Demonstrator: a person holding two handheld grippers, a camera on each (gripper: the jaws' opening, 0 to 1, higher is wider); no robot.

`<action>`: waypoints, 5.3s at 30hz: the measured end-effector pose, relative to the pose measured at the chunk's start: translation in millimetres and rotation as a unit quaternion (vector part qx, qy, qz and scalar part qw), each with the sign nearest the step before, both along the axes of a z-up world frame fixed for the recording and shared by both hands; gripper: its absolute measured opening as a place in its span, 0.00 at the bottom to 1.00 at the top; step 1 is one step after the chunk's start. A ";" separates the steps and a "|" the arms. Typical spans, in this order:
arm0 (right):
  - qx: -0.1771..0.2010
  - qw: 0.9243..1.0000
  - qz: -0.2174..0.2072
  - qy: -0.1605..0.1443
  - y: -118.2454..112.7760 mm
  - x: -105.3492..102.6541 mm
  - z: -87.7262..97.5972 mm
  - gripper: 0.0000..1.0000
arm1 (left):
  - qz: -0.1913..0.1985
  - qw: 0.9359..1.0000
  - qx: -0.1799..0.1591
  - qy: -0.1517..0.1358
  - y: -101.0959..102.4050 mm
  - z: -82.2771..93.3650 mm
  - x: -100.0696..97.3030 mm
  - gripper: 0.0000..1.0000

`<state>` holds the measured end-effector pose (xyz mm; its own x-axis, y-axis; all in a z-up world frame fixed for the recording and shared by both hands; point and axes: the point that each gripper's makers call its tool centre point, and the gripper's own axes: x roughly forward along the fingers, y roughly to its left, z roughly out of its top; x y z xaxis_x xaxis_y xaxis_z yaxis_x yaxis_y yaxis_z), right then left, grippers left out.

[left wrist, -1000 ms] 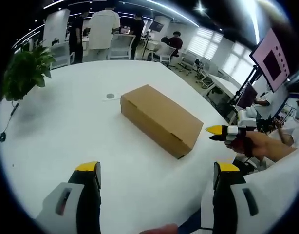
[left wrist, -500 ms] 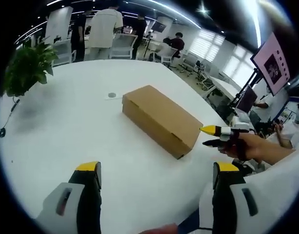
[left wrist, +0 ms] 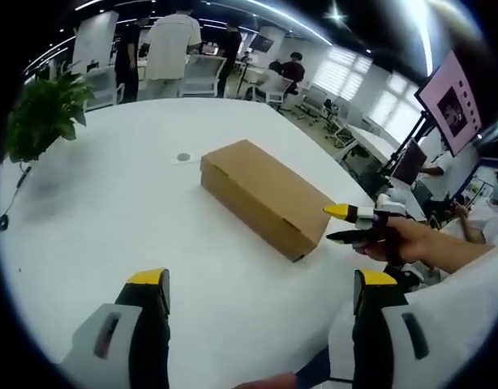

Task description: Operate the shoe box by opening the lid, removing the specified soft item, and placing it in the target area until the item is outside and the box remains undamaged.

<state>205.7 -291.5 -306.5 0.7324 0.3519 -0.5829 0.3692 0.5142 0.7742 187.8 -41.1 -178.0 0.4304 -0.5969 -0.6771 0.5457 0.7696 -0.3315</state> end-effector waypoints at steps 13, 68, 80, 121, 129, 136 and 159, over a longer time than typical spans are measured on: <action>0.028 0.999 -0.039 0.000 -7.4 9.7 -9.9 0.55 | 0.002 1.000 0.002 -0.001 3.6 -0.8 1.5 0.95; 0.050 0.993 -0.107 -0.014 -5.3 8.2 2.7 0.29 | -0.006 0.999 -0.031 -0.018 31.5 2.1 10.9 0.95; 0.050 0.992 -0.114 -0.015 -6.4 8.8 1.7 0.28 | -0.047 0.996 -0.079 -0.024 35.6 10.2 62.4 0.90; 0.062 0.993 -0.099 -0.015 -3.4 9.6 5.4 0.28 | -0.155 0.977 -0.143 0.014 -111.0 -12.0 213.9 0.89; 0.064 0.993 -0.093 -0.015 -3.9 9.0 5.3 0.28 | -0.177 0.978 -0.107 0.027 -120.6 -28.3 239.7 0.87; 0.063 0.994 -0.092 -0.016 -3.7 9.4 5.1 0.28 | -0.190 0.976 -0.091 0.054 -125.2 -44.3 255.0 0.80; 0.071 0.994 -0.082 -0.021 -2.5 10.0 4.1 0.29 | -0.199 0.968 -0.078 0.133 -146.7 -99.8 286.4 0.76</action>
